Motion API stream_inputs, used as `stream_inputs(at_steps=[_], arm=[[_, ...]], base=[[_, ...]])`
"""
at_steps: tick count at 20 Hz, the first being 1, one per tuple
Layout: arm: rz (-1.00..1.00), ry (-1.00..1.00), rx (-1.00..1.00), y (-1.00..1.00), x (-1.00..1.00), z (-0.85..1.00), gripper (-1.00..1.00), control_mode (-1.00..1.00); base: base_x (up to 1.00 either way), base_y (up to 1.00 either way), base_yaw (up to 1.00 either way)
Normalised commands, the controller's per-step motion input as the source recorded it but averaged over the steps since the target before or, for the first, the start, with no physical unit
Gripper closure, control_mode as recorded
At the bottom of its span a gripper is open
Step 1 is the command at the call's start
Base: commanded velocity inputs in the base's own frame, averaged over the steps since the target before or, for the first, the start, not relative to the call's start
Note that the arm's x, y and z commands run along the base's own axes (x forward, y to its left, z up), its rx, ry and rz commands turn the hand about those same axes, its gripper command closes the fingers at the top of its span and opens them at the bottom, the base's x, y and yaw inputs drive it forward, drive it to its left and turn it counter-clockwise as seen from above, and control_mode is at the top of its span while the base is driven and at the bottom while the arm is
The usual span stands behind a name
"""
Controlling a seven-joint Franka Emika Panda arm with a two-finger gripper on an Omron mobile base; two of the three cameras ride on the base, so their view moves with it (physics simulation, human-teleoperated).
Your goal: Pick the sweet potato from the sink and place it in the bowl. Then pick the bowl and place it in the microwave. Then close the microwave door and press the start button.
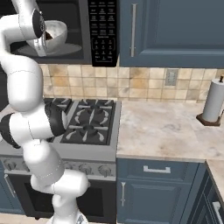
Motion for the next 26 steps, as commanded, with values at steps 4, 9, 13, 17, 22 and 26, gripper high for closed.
stream_inputs(at_steps=[4,9,13,17,22,26], arm=[[0.00,0.00,-0.05,0.20,0.71,-0.27,1.00,-1.00],[0.00,0.00,-0.02,0.10,0.51,-0.17,1.00,-1.00],[0.00,0.00,0.00,0.04,0.16,-0.12,1.00,-1.00],[0.00,0.00,0.00,0.00,-0.12,0.00,-1.00,-1.00],[0.00,0.00,0.00,0.00,-0.07,0.00,-1.00,-1.00],[0.00,-0.03,0.03,-0.04,-0.62,-0.02,-1.00,-1.00]], base=[[0.00,0.00,0.00],[0.00,0.00,0.00],[0.00,0.00,0.00],[0.00,0.00,0.00],[0.00,0.00,0.00],[0.00,0.00,0.00]])
